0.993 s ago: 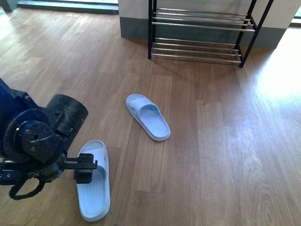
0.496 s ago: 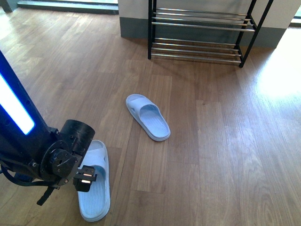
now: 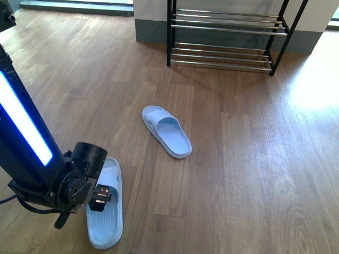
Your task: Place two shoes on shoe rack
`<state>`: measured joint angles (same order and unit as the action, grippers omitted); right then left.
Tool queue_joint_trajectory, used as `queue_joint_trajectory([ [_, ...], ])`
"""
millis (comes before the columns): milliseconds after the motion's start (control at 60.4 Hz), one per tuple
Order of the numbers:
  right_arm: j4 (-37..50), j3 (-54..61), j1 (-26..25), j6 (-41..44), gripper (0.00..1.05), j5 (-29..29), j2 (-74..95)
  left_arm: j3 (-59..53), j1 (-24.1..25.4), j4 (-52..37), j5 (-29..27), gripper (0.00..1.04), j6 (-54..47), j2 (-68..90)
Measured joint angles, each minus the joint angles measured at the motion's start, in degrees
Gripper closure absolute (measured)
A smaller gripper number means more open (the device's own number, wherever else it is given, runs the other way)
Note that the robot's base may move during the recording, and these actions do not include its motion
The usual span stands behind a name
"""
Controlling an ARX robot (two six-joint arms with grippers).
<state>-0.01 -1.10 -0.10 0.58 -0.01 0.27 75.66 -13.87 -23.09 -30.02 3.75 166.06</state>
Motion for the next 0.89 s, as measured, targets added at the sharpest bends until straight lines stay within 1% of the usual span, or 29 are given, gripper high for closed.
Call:
queue_joint_trajectory([
  [149, 0.0, 0.0, 0.0, 0.0, 0.09, 0.0, 0.0, 0.1, 0.0, -3.1, 0.0, 0.09, 2.1, 0.6],
  [199, 0.0, 0.0, 0.0, 0.0, 0.09, 0.0, 0.0, 0.7, 0.0, -2.5, 0.1, 0.09, 3.2, 1.2],
  [463, 0.0, 0.0, 0.0, 0.0, 0.09, 0.0, 0.0, 4.1, 0.5, -1.0, 5.4, 0.09, 9.7, 4.2],
  [546, 0.0, 0.0, 0.0, 0.0, 0.09, 0.0, 0.0, 4.9, 0.6, -1.4, 6.4, 0.12, 9.7, 4.5],
  [596, 0.0, 0.0, 0.0, 0.0, 0.09, 0.0, 0.0, 5.0, 0.7, -2.5, 6.6, 0.17, 9.6, 4.6],
  [761, 0.0, 0.0, 0.0, 0.0, 0.09, 0.0, 0.0, 5.1, 0.8, -6.5, 6.3, 0.44, 7.8, 4.7],
  [894, 0.0, 0.0, 0.0, 0.0, 0.09, 0.0, 0.0, 5.1, 0.8, -7.2, 6.4, 0.66, 5.6, 4.8],
])
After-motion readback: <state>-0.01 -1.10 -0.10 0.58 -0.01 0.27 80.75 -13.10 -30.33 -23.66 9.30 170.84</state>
